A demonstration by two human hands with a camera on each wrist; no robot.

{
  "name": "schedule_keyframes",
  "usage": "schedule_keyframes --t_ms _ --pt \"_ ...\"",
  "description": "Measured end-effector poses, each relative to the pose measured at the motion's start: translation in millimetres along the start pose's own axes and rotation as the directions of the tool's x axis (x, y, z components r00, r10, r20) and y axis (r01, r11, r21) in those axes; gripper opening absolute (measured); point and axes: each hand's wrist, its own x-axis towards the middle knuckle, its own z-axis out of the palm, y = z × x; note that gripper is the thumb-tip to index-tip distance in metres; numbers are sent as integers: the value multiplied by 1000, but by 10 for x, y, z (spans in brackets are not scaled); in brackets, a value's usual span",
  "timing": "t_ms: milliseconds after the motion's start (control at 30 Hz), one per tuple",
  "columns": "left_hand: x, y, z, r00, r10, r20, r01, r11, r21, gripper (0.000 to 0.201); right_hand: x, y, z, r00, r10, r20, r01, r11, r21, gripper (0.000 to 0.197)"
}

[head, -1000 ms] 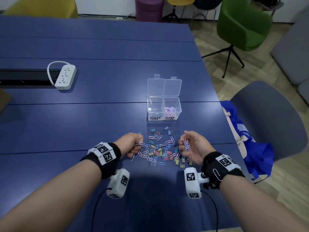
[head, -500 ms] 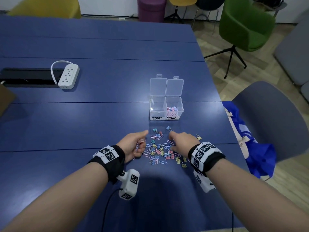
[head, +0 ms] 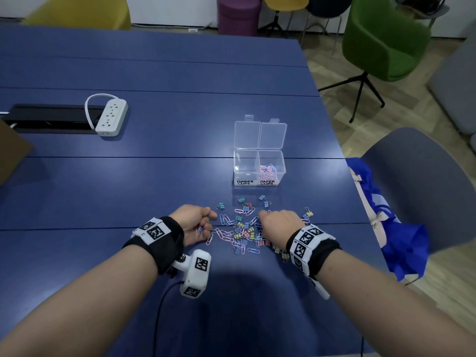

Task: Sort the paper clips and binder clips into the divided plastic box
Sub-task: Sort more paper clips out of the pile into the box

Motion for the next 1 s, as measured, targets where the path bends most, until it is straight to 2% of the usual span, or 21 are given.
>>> schedule_keyframes --t_ms 100,200,300,367,400,433,467,500,533,567,600,633,700,767,1000 --pt "-40 47 -27 998 -52 -28 52 999 -3 32 3 19 0 1000 14 -10 -13 999 45 20" --pt "-70 59 -9 999 -29 -46 31 998 50 29 10 34 -1 991 133 1 -127 945 301 13" --pt "-67 18 25 997 44 -59 -34 986 166 29 -4 111 -16 966 252 60 -241 784 572 15" --pt "-41 -8 55 993 112 -45 -99 968 231 27 -37 171 -22 952 262 159 -294 630 719 17" --pt "-23 -20 67 986 167 -29 -148 933 329 26 -53 198 -9 943 258 210 -319 518 794 21" --pt "-14 -25 72 969 246 0 -212 837 505 25 -65 217 10 931 251 264 -343 357 869 24" --pt "-1 -28 68 942 329 61 -272 648 712 26 -83 226 28 918 239 317 -359 163 919 24" --pt "3 -31 61 918 368 147 -299 399 867 35 -103 229 38 909 220 354 -361 -7 933 24" --pt "7 -38 58 912 350 214 -285 167 944 50 -127 231 42 906 200 374 -355 -125 927 26" --pt "18 -49 57 913 312 261 -268 -21 963 65 -147 234 52 907 178 381 -346 -200 917 30" --pt "35 -57 57 912 285 296 -263 -150 953 76 -167 237 56 914 154 375 -333 -243 911 33" --pt "50 -62 65 905 276 324 -266 -228 937 81 -188 236 59 923 135 361 -317 -268 910 34" --pt "82 -60 88 884 275 379 -294 -304 906 81 -210 231 78 936 114 332 -285 -305 909 34" --pt "84 -53 118 871 254 421 -324 -348 880 70 -221 219 103 945 114 305 -255 -324 911 33" --pt "50 -105 185 848 221 482 -350 -449 822 35 -273 128 178 965 131 227 -161 -387 908 30"
